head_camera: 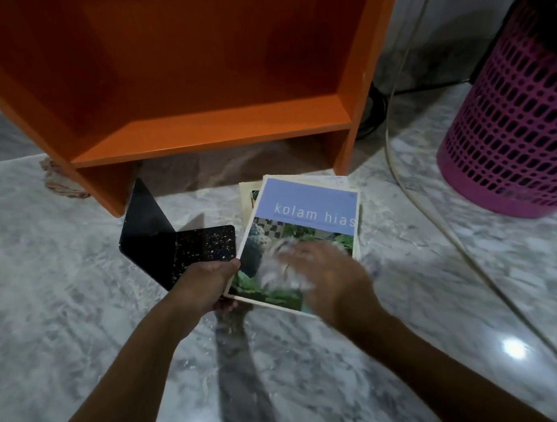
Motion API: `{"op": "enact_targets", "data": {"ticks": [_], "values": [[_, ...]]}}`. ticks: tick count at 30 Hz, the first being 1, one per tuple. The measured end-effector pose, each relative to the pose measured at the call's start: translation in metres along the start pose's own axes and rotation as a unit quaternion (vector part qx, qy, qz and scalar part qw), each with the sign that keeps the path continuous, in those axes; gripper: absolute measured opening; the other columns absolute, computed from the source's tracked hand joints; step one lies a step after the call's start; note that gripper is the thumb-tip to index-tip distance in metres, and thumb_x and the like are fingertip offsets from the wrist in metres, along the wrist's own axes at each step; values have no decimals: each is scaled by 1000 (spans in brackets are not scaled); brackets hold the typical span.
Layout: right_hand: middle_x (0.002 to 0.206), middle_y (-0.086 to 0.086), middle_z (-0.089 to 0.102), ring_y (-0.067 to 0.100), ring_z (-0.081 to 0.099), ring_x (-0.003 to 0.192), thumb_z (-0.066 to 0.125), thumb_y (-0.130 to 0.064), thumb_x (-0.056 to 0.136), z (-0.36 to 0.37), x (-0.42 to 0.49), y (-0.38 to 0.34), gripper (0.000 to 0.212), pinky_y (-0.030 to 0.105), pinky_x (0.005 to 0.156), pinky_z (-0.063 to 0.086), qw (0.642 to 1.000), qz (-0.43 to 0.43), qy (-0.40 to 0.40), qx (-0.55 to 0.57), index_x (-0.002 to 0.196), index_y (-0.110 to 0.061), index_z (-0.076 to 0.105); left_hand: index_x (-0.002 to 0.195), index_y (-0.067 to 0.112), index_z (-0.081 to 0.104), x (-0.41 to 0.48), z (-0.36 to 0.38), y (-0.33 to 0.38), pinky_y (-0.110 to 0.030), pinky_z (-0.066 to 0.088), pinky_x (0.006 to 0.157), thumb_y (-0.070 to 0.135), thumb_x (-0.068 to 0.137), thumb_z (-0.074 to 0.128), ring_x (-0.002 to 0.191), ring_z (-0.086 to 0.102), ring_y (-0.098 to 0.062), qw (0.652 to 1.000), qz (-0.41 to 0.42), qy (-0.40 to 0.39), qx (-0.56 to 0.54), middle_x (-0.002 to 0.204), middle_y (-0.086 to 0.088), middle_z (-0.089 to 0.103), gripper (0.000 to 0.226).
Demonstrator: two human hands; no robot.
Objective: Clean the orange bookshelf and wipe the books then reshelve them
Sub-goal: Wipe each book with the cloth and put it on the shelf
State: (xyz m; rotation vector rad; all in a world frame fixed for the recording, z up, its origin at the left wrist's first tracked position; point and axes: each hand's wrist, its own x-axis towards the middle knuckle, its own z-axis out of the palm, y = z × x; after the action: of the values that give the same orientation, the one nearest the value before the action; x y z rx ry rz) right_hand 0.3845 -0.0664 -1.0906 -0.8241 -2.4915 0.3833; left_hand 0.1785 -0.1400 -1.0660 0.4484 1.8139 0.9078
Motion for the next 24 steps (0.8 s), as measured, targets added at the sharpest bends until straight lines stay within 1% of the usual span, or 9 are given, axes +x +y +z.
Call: {"op": "enact_targets", "data": {"ticks": [3, 5, 9, 12, 14, 16, 17, 19, 24], "values": [[126, 0, 58, 24, 56, 110, 61, -5, 85, -20, 16, 41, 51, 33, 84, 51, 957, 267, 101, 58, 130, -26, 60, 90, -3, 67, -4, 0, 4, -27, 47, 44, 22, 97, 58, 48, 54, -26, 1000, -13, -18, -7, 65, -18, 62, 27], [127, 1, 56, 22, 56, 113, 57, -14, 92, -37, 24, 63, 41, 27, 86, 43, 924, 345, 143, 88, 132, -24, 59, 92, -3, 68, -7, -1, 4, -27, 47, 43, 20, 97, 57, 51, 58, -26, 999, -28, -21, -13, 69, -18, 65, 26], [125, 1, 56, 18, 56, 108, 62, -12, 91, -38, 29, 54, 43, 24, 81, 41, 947, 285, 110, 97, 133, -21, 58, 73, 10, 61, -4, -6, 5, -28, 51, 50, 24, 94, 57, 61, 62, -22, 996, -48, -50, -49, 65, -7, 64, 25], [123, 1, 57, 20, 58, 107, 66, -10, 85, -19, 26, 43, 47, 26, 86, 47, 968, 231, 64, 80, 131, -19, 62, 60, 14, 52, -2, -3, 12, -34, 47, 65, 36, 89, 59, 66, 59, -25, 993, -58, -68, -77, 68, -13, 58, 37], [124, -3, 57, 17, 56, 109, 70, -12, 83, -13, 25, 41, 48, 22, 87, 44, 972, 220, 53, 63, 130, -20, 63, 81, 8, 69, -5, 4, 22, -39, 50, 79, 39, 92, 59, 83, 66, -29, 991, -51, -78, -95, 89, -17, 70, 34], [124, -5, 58, 14, 55, 110, 71, -14, 83, -13, 24, 42, 48, 17, 86, 38, 970, 226, 47, 73, 129, -21, 64, 108, 10, 70, -3, 13, 32, -41, 49, 92, 39, 93, 59, 102, 66, -28, 990, -33, -80, -113, 109, -12, 71, 34], [124, -6, 58, 14, 56, 110, 72, -14, 83, -13, 23, 43, 47, 16, 87, 38, 970, 224, 47, 77, 129, -22, 64, 110, 13, 69, -3, 18, 36, -41, 48, 95, 39, 93, 60, 105, 65, -26, 992, -20, -72, -106, 112, -9, 69, 33], [124, -6, 59, 13, 57, 109, 73, -14, 82, -15, 21, 43, 47, 15, 88, 39, 972, 216, 45, 84, 127, -21, 65, 98, 17, 67, -1, 24, 42, -38, 51, 88, 40, 92, 62, 96, 64, -20, 996, 5, -53, -66, 104, -3, 66, 24], [122, -5, 59, 11, 56, 109, 70, -1, 78, -19, 13, 47, 53, 16, 90, 41, 977, 174, 40, 120, 126, -20, 66, 80, 6, 64, 1, 32, 45, -24, 45, 49, 37, 86, 72, 58, 59, -18, 998, 39, -42, 40, 69, -8, 66, 32]]}}
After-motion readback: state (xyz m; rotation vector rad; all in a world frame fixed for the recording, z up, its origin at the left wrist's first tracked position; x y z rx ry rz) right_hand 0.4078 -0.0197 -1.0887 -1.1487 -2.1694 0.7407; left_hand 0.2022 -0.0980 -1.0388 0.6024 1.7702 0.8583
